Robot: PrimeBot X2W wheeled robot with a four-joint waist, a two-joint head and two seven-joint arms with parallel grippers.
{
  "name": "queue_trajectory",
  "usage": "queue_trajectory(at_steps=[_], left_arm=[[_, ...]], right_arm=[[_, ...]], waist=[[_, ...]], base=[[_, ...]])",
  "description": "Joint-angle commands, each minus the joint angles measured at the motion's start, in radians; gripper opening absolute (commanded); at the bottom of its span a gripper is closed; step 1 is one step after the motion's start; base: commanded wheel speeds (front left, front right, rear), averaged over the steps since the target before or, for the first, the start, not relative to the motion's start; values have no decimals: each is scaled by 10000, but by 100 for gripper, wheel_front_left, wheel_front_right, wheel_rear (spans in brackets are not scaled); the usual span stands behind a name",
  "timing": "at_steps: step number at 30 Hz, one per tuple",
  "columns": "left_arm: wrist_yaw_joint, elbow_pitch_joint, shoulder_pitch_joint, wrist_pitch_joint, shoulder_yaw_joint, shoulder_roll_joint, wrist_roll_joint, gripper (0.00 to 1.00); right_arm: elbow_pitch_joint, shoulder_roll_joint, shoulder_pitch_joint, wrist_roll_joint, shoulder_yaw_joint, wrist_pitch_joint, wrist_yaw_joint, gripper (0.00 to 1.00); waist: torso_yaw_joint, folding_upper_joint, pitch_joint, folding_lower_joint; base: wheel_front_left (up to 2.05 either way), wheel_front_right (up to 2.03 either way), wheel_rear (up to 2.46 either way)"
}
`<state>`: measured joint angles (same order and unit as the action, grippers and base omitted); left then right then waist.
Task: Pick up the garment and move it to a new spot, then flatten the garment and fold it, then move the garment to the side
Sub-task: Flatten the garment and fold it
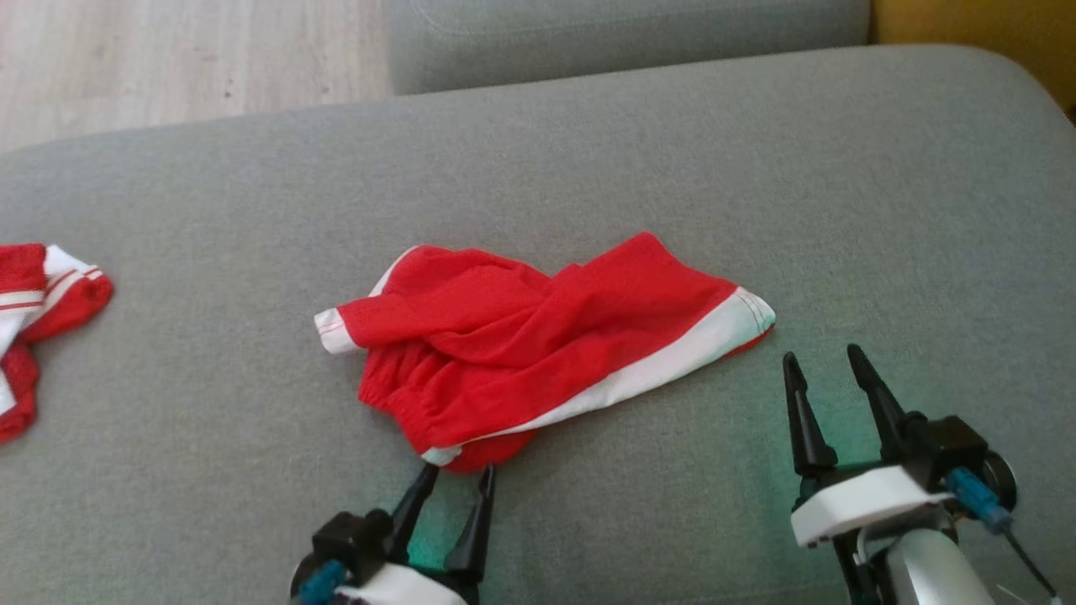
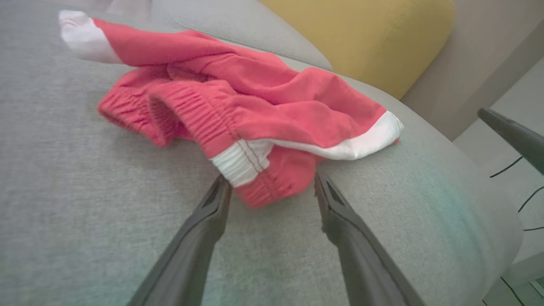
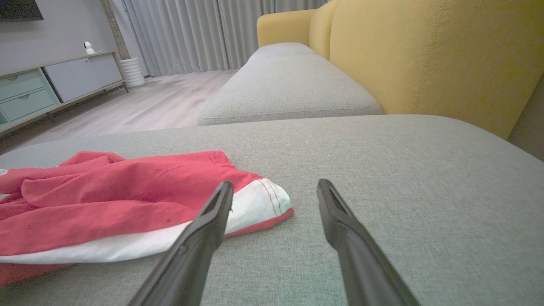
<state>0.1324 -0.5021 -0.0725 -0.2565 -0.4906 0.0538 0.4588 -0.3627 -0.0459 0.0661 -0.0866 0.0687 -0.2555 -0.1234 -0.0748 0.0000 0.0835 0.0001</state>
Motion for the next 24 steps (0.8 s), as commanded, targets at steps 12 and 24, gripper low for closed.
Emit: queue_trajectory(at_steps=[12, 24], left_arm=[[-19, 960, -636, -53, 287, 354, 497, 100], [-18, 970, -811, -53, -89, 638, 612, 100]], right_arm=[[404, -43, 529, -43, 205, -63, -73, 100], [347, -43, 692, -150, 316, -63, -73, 100]], waist=[[-154, 0, 392, -1], [-223, 0, 576, -1]], base=[[0, 0, 0], [0, 0, 0]])
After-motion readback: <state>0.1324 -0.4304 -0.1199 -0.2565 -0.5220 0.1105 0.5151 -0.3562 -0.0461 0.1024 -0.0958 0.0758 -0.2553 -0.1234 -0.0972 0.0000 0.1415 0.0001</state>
